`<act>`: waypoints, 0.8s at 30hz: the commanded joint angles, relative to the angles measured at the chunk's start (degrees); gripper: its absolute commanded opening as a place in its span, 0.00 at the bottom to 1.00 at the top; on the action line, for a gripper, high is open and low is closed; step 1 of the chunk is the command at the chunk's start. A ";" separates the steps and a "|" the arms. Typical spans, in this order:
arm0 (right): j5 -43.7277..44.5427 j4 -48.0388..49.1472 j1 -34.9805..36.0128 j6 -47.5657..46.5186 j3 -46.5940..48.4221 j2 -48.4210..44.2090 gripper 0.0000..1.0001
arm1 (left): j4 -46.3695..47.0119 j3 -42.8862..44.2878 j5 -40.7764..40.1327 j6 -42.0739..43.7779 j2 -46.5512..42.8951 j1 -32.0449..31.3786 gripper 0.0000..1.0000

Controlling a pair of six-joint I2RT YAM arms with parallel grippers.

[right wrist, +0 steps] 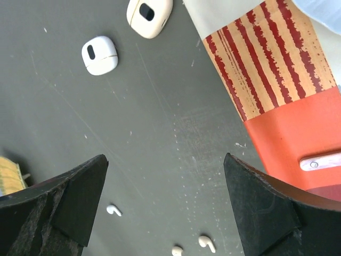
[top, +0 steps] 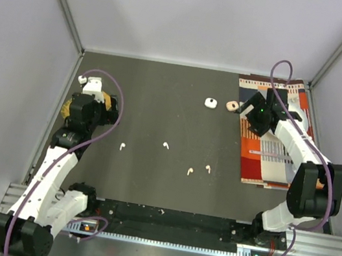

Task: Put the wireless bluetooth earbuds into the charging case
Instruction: Move the charging case to the center of the board.

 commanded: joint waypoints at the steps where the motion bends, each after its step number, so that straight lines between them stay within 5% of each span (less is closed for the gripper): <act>1: 4.11 -0.88 0.53 7.33 3.46 1.05 0.91 | 1.03 0.77 -0.75 0.28 0.24 -0.08 0.99; 15: 19.48 -8.86 4.84 1.90 17.94 9.56 0.87 | 0.60 1.47 -0.66 0.19 1.04 -0.09 0.99; 24: 18.26 -12.22 4.93 8.64 26.66 16.69 0.88 | -0.11 1.47 -1.89 0.72 0.86 0.00 0.99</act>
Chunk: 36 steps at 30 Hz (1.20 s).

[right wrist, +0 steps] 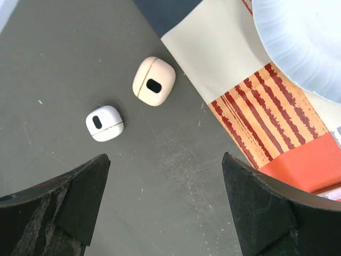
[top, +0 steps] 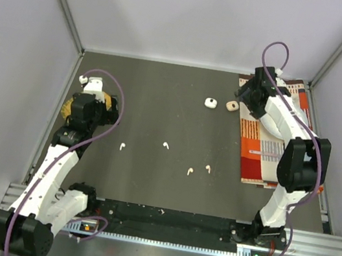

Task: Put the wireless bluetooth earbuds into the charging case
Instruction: Move the charging case to the center of the board.

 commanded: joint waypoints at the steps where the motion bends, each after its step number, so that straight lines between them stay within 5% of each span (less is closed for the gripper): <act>1: 1.63 -2.99 0.66 4.78 5.03 3.01 0.88 | 0.13 1.47 -1.57 0.79 -0.26 0.00 0.99; 23: 2.78 -7.04 1.46 10.94 18.38 14.97 0.91 | -0.75 2.26 -1.66 0.61 0.01 -0.09 0.99; 36: 1.19 -9.67 1.46 17.63 26.03 25.43 0.83 | -0.75 2.17 -1.39 0.52 -1.04 0.00 0.99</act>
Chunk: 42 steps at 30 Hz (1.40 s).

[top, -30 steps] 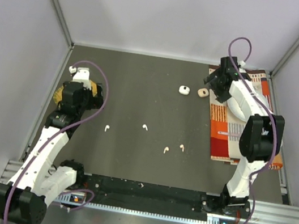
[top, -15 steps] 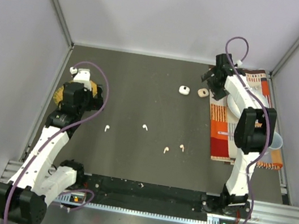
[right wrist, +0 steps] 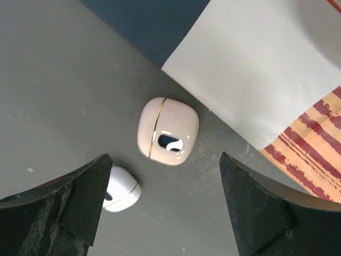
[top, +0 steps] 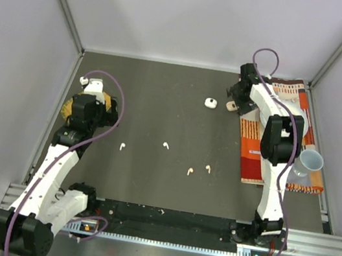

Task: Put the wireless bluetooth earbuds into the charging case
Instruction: Move the charging case to the center of the board.

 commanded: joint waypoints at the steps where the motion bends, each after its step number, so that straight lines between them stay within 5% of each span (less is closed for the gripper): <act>1: 0.75 -2.15 0.50 2.89 4.44 1.76 0.83 | 1.20 2.06 -0.26 0.00 -1.48 0.00 0.99; 12: 0.14 -2.33 0.67 2.38 5.76 2.39 0.84 | 1.20 2.06 0.10 -0.09 -1.31 -0.09 0.99; 18: 10.15 -2.24 3.13 -4.56 3.92 -5.17 0.89 | 1.11 2.06 0.01 0.00 -1.31 0.00 0.99; 26: 9.89 -1.45 3.31 -11.34 2.16 -10.45 0.99 | 1.11 2.15 0.53 -0.18 -1.31 0.00 0.99; 30: 7.10 -1.37 1.91 -6.61 -0.39 -11.24 0.99 | 1.11 2.06 0.53 -0.27 -1.92 -0.09 0.99; 33: -5.74 -0.40 -1.00 -4.32 0.57 -7.92 0.99 | 1.11 1.89 0.62 -0.27 -2.36 -0.08 0.99; 42: -2.33 -0.49 -0.56 4.92 1.45 -3.51 0.90 | 1.11 1.98 0.71 -0.27 -1.66 0.00 0.99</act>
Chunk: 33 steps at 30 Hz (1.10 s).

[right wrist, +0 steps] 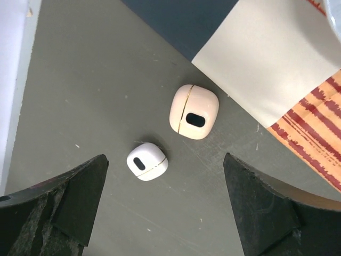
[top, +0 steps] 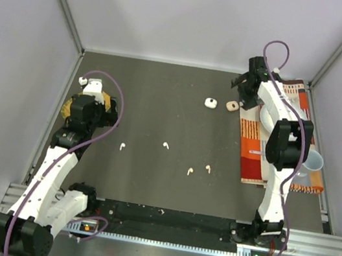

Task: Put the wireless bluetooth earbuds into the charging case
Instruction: Move the charging case to the center of the board.

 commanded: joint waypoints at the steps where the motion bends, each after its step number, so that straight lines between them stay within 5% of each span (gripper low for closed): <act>1: 1.67 1.04 1.14 5.99 1.89 2.87 0.89 | 1.35 1.98 -0.03 -0.22 -0.28 0.00 0.99; 6: 3.35 0.96 1.24 8.36 4.01 5.95 0.81 | 1.35 2.15 0.06 -0.05 0.16 -0.09 0.99; 33: 4.23 0.69 1.15 13.99 4.09 12.02 0.75 | 1.26 1.98 0.32 -0.13 0.95 -0.09 0.99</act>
